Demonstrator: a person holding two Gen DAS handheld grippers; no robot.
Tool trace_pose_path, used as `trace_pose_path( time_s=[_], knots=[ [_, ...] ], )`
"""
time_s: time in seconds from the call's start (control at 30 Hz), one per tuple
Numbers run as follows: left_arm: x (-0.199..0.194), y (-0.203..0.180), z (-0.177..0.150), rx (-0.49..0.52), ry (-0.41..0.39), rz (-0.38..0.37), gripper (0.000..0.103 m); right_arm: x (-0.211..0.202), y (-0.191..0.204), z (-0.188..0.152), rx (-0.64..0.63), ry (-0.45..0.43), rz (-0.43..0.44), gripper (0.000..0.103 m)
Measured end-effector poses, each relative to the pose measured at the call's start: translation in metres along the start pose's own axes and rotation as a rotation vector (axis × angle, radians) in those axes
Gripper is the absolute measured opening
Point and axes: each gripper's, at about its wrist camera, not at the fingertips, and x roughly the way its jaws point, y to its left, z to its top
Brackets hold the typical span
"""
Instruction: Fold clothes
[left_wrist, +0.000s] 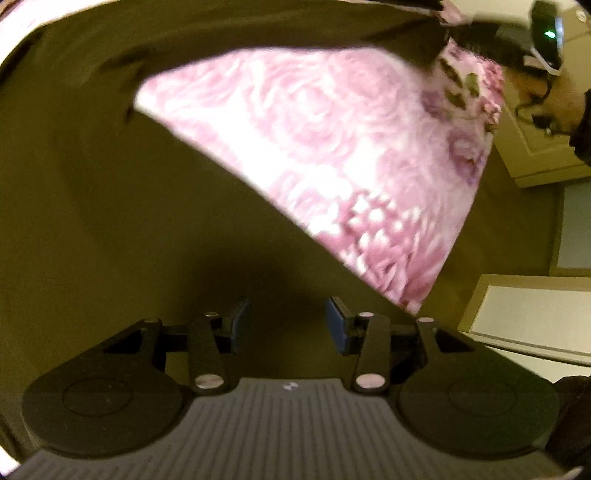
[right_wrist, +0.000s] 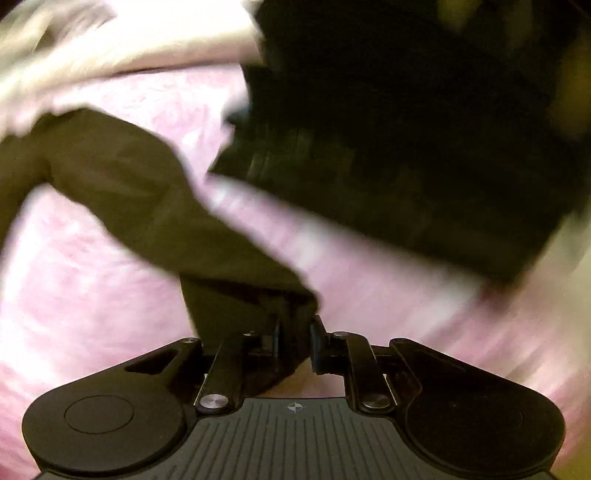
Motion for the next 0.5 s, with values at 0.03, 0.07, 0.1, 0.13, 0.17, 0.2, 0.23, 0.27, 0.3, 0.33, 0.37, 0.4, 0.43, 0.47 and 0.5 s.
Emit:
trace_pose_path(
  time_s=[0.03, 0.07, 0.1, 0.13, 0.17, 0.2, 0.23, 0.27, 0.3, 0.33, 0.37, 0.4, 0.43, 0.47, 0.5],
  knots=[
    [-0.001, -0.003, 0.004, 0.006, -0.008, -0.005, 0.040, -0.019, 0.005, 0.008, -0.116, -0.083, -0.101, 0.014],
    [-0.003, -0.004, 0.006, 0.005, -0.015, -0.009, 0.040, -0.035, 0.012, 0.009, -0.207, -0.160, -0.185, 0.014],
    [-0.004, -0.005, 0.008, 0.004, -0.022, -0.012, 0.041, -0.051, 0.019, 0.010, -0.298, -0.235, -0.268, 0.015],
    [-0.005, -0.006, 0.010, 0.003, -0.026, -0.012, 0.041, -0.057, 0.025, 0.007, -0.339, -0.265, -0.307, 0.022],
    [-0.006, -0.006, 0.010, 0.002, -0.028, -0.009, 0.041, -0.056, 0.032, 0.000, -0.352, -0.238, -0.315, 0.029],
    [-0.006, -0.006, 0.010, 0.002, -0.028, -0.003, 0.041, -0.054, 0.038, -0.006, -0.365, -0.209, -0.322, 0.060],
    [-0.006, -0.005, 0.008, 0.001, -0.028, 0.003, 0.041, -0.042, 0.042, -0.015, -0.354, -0.125, -0.317, 0.095],
    [-0.007, -0.004, 0.006, -0.002, -0.025, 0.011, 0.041, -0.031, 0.046, -0.024, -0.342, -0.039, -0.311, 0.099],
    [-0.008, -0.003, 0.004, -0.005, -0.022, 0.017, 0.041, -0.023, 0.048, -0.033, -0.309, 0.027, -0.282, 0.099],
    [-0.010, -0.001, 0.000, -0.010, -0.021, 0.022, 0.041, -0.021, 0.049, -0.039, -0.258, 0.054, -0.260, 0.099],
    [-0.011, 0.001, -0.004, -0.015, -0.019, 0.028, 0.041, -0.021, 0.050, -0.042, -0.211, 0.063, -0.235, 0.099],
    [-0.012, 0.004, -0.009, -0.026, -0.015, 0.033, 0.041, -0.024, 0.051, -0.042, -0.150, 0.069, -0.208, 0.099],
    [-0.012, 0.006, -0.014, -0.038, -0.011, 0.038, 0.041, -0.025, 0.050, -0.039, -0.078, 0.064, -0.173, 0.099],
    [-0.012, 0.009, -0.019, -0.051, -0.008, 0.043, 0.041, -0.027, 0.050, -0.036, -0.005, 0.059, -0.136, 0.099],
    [-0.012, 0.011, -0.023, -0.064, -0.005, 0.044, 0.041, -0.029, 0.047, -0.030, 0.079, 0.040, -0.081, 0.099]
  ],
)
